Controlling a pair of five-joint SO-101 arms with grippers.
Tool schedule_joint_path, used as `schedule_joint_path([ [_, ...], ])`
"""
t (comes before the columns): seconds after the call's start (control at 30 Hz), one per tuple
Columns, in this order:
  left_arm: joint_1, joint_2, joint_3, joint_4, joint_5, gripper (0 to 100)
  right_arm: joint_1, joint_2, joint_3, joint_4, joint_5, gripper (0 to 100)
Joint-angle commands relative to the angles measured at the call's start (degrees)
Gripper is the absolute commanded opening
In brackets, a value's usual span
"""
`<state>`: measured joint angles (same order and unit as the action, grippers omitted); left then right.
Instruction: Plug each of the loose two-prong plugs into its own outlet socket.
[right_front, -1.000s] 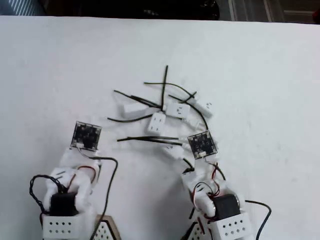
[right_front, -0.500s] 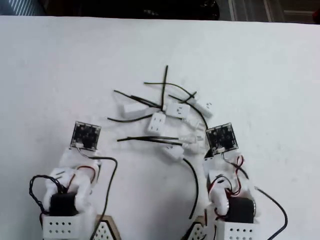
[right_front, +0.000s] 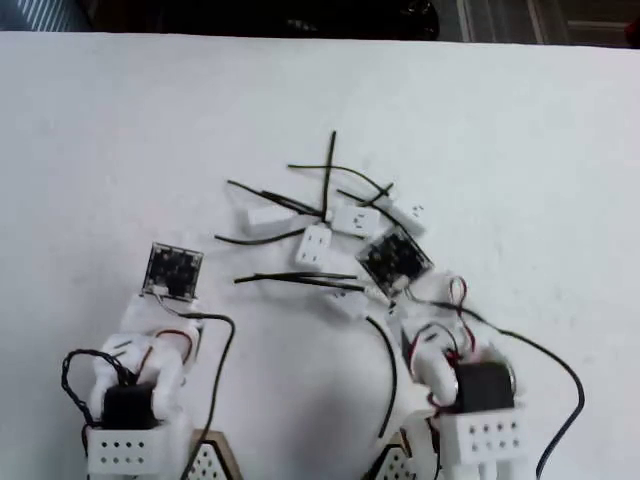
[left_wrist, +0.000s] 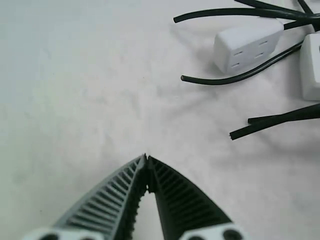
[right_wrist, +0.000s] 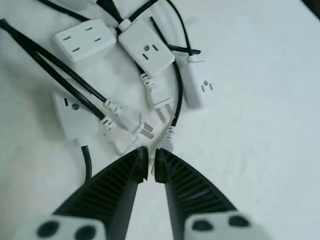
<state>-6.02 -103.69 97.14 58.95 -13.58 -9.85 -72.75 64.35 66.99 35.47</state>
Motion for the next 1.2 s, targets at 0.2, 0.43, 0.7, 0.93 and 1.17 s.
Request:
schedule_joint_path([
  [0.2,-0.48,-0.31,-0.26,-1.23,0.09,3,-7.43,36.26,-13.45,1.27,5.27,14.1],
  [0.43,-0.48,-0.31,-0.18,-1.14,0.09,3,-6.20,47.25,-16.18,-2.33,9.05,14.2],
  [0.7,-0.48,-0.31,-0.18,-1.05,0.09,3,-6.02,52.79,-16.18,-8.92,9.05,14.2],
  [0.93,-0.48,-0.31,-0.18,-0.97,0.09,3,-6.02,58.33,-16.26,-14.81,9.05,14.2],
  [1.17,-0.48,-0.31,-0.18,-0.97,0.09,3,-2.33,62.20,-18.11,-18.86,9.05,14.2],
])
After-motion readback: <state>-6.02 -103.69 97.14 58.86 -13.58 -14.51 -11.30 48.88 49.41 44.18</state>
